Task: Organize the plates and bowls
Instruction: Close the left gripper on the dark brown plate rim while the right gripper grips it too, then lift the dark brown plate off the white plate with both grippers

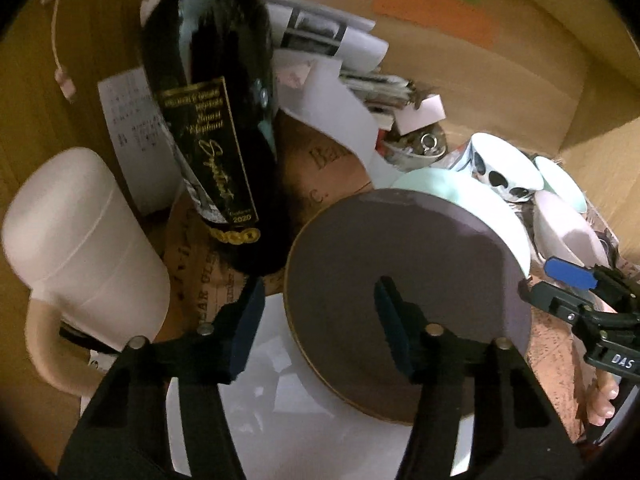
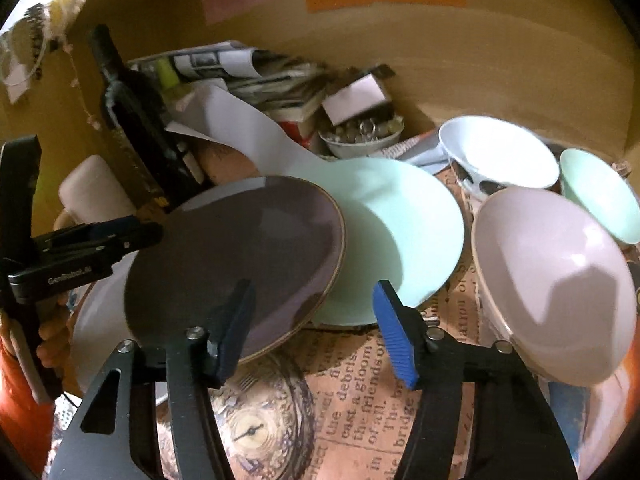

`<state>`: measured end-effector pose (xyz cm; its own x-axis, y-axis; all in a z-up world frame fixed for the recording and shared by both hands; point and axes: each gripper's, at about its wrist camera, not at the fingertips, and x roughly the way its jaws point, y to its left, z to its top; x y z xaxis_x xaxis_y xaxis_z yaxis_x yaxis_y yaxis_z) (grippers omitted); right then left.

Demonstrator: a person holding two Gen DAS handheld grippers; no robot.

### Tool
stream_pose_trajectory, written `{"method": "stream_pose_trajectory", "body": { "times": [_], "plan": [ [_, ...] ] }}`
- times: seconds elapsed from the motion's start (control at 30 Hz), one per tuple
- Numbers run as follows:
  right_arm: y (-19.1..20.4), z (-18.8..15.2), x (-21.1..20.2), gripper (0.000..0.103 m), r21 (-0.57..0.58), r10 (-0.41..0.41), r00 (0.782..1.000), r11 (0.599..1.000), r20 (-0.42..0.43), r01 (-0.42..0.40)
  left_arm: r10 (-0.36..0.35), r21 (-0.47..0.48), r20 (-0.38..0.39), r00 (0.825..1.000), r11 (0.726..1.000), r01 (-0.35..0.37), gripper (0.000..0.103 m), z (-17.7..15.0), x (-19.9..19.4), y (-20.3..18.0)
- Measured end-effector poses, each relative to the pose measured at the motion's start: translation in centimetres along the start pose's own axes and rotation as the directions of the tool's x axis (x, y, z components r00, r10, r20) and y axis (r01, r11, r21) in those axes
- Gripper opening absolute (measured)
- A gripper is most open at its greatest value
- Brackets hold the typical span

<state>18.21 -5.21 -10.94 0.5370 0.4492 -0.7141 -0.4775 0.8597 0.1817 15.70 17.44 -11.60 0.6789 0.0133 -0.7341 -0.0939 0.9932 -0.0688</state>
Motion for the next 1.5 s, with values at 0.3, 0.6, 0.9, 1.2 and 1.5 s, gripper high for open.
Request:
{"method": "stream_pose_trajectory", "body": {
  "times": [0.3,0.6,0.9,1.2,1.5],
  "plan": [
    [-0.8,0.7,2.2,0.048,0.027,-0.004,0.998,1.000,-0.062,0.006,-0.023,-0.033,-0.061,0.998,0.999,0.021,0.042,0.8,2.6,1.4],
    [-1.1,0.9,3.6,0.048,0.056,0.025,0.996,0.998,-0.082,-0.020,-0.066,-0.038,-0.107,0.992,0.997,0.062,0.030,0.8,3.6,1.7],
    [-0.4,1.0,4.0,0.032,0.051,0.078,0.993,0.996,-0.087,-0.074,-0.068,-0.033,-0.097,0.993,0.997,0.065,0.027,0.6,3.5,1.7],
    [-0.6,1.1,3.3,0.030,0.052,0.059,0.995,0.997,-0.077,-0.056,-0.080,-0.036,-0.098,0.992,0.996,0.076,0.027,0.4,3.3,1.2],
    [-1.0,0.9,2.4,0.030,0.051,0.052,0.997,0.997,-0.059,-0.049,-0.096,-0.039,-0.085,0.992,0.995,0.093,0.026,0.0,2.7,0.4]
  ]
}}
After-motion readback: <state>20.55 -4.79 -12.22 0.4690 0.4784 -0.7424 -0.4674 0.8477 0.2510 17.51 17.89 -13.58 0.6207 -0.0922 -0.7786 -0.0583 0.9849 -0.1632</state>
